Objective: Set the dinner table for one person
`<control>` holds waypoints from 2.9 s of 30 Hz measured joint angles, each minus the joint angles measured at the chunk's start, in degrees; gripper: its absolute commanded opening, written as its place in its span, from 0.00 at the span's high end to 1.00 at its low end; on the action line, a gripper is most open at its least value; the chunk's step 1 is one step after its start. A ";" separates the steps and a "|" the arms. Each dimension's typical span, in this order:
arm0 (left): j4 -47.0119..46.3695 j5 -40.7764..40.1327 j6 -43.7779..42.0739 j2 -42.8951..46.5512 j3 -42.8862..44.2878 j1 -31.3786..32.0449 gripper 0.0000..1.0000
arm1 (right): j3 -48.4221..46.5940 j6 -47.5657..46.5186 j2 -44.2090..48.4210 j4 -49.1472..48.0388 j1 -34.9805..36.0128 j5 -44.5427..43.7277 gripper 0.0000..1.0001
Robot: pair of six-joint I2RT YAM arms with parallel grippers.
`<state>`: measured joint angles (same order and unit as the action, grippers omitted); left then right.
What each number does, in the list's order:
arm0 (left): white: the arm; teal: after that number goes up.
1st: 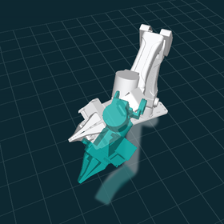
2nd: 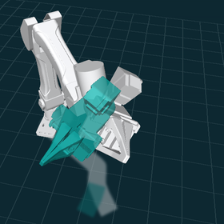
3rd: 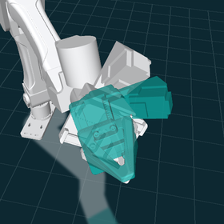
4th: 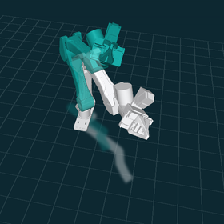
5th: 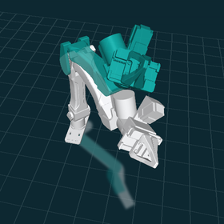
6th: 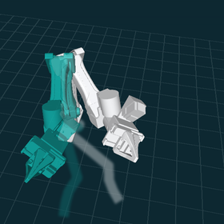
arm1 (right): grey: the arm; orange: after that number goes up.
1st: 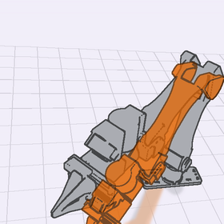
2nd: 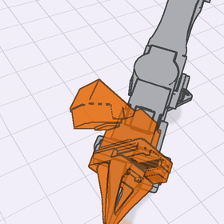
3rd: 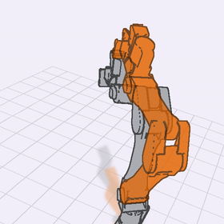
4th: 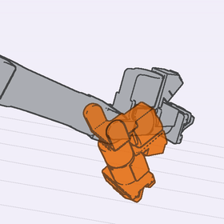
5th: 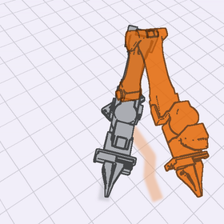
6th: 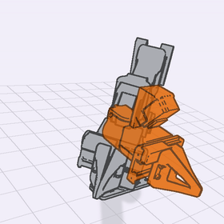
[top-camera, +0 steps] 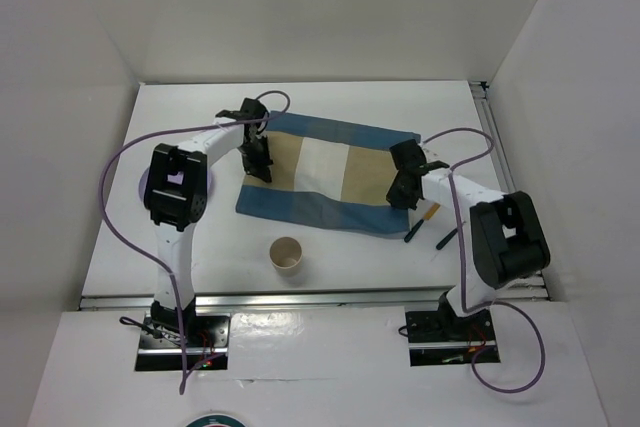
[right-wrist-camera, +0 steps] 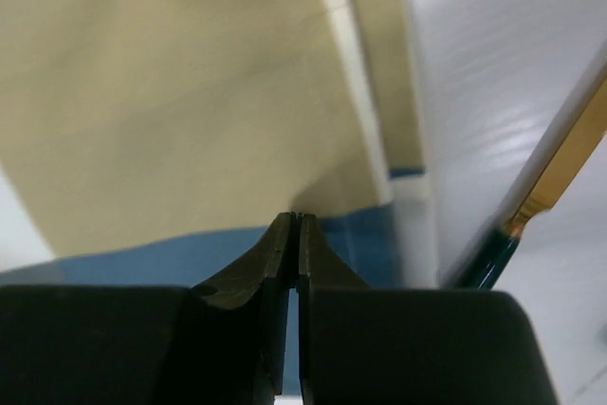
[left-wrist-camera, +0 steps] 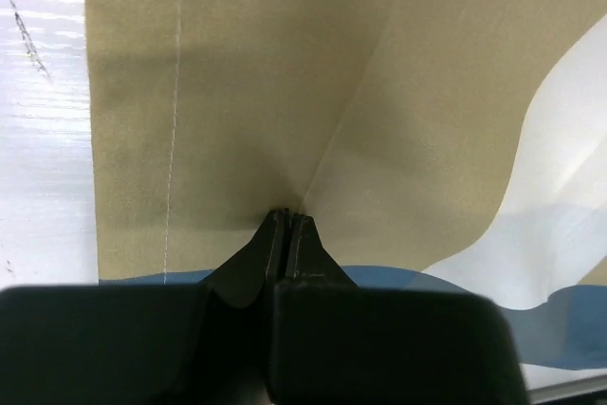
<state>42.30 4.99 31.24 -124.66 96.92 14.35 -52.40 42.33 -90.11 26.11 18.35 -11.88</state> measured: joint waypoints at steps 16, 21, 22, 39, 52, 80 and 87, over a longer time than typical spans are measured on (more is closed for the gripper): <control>-4.20 1.11 4.94 5.44 -9.07 -6.67 1.00 | -13.62 -7.98 -16.85 -7.54 -4.85 15.21 0.87; -1.38 -1.38 4.70 5.55 -5.79 -6.82 0.94 | -19.58 -9.53 -17.16 -5.01 -7.19 15.80 0.74; -1.38 -1.53 4.66 5.73 -5.29 -6.82 0.91 | -22.03 -9.92 -17.77 -4.90 -8.09 15.69 0.72; -0.39 -1.07 1.88 8.31 -11.10 -6.82 0.55 | -56.19 -15.26 -43.52 2.27 -10.71 14.34 0.58; -0.66 -1.16 1.73 8.33 -12.07 -6.82 0.55 | -54.69 -16.28 -42.84 3.06 -10.47 15.10 1.00; 2.23 -4.59 1.27 18.25 -10.16 -18.78 0.15 | -43.52 -17.25 -28.17 -2.82 -10.05 14.73 0.49; -1.18 -4.26 8.04 30.99 -23.12 -34.58 0.01 | -34.18 -17.27 -22.27 -2.08 -7.58 16.94 0.33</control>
<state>41.12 0.73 39.29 -93.67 73.80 -20.23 -86.59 25.06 -112.38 24.03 10.76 5.06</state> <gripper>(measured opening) 0.991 0.636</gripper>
